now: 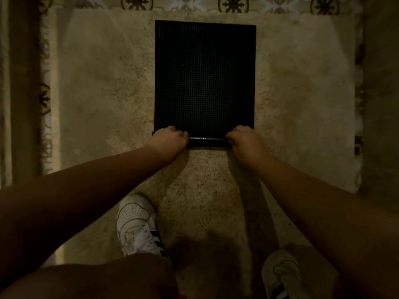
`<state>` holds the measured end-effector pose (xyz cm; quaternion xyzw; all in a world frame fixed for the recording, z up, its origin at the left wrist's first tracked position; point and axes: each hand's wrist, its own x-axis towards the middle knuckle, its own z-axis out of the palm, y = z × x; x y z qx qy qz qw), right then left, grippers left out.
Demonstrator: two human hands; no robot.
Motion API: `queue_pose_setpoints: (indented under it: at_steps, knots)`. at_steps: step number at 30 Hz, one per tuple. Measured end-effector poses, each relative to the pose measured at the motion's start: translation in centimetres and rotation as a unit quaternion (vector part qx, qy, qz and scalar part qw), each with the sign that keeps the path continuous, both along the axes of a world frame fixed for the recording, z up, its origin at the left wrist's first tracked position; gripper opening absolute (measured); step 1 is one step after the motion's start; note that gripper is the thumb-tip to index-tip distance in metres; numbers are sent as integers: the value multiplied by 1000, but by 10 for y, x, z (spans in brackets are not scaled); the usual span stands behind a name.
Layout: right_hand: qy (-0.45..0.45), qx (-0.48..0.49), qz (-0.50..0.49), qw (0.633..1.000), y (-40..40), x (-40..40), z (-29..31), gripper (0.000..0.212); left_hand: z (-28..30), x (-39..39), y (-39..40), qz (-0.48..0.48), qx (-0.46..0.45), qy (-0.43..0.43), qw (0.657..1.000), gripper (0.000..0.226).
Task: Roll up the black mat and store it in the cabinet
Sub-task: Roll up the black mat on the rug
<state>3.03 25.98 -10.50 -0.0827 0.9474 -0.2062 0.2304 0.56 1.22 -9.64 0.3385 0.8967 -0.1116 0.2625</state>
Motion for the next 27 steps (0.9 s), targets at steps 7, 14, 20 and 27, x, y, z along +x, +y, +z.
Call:
queue_pose_setpoints:
  at_steps: [7,14,20,27]
  knots:
    - [29,55,68,996,4,6,-7,35,-1,1,-3,8,5,-2,1000,49]
    - [-12,85,113,990,10,-15,-6,44,1,-17,2,21,17,-3,1000,33]
    - [-28,119,174,977,10,-25,5,42,3,-19,4,48,23,-14,998,29]
    - [-68,135,137,979,3,-39,9,32,0,-14,2,76,58,2,995,28]
